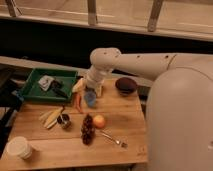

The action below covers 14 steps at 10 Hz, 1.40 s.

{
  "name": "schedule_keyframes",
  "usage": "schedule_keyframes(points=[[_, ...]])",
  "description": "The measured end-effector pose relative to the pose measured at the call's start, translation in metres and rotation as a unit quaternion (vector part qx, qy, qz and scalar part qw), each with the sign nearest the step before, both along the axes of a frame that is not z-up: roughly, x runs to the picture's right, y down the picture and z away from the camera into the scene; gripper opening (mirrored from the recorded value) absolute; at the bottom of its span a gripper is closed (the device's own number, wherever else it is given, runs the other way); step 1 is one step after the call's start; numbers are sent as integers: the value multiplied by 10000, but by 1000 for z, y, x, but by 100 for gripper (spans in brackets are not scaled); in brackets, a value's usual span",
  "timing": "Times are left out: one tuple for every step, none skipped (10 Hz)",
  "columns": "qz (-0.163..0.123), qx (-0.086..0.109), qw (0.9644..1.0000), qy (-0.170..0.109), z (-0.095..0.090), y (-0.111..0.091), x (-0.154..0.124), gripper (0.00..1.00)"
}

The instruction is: Place banana in metal cup

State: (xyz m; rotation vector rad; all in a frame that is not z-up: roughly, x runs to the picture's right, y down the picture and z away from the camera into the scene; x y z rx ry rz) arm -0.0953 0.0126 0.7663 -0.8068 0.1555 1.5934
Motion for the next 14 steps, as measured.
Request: schedule_keyframes(points=[[-53,-25,10000,-2,7,0,-8,80],[-121,-66,9999,-54,18,0,-24,80],[-235,-114,9996,-140,29,1,-46,80],[-329,-130,9992,-198,36,1,-59,80],[-447,-152,9985,-290,45,3,-79,80],[-556,-169,9977,-357,52,4,-95,80],[-715,-191,9963,-430,57,8,-112,80],[-842,-204,9950,-490,59,12,-128,80],[-972,-220,9933,-578,59,20,-146,80],[-1000,-237,9928,-613,57,24,-150,80],[-986,-231,9930,-601,58,23,-148,80],[-979,-225,9932,-592,58,22,-147,80],[-994,-230,9929,-610,58,23,-150,80],[-1001,-229,9929,-597,58,23,-149,80]])
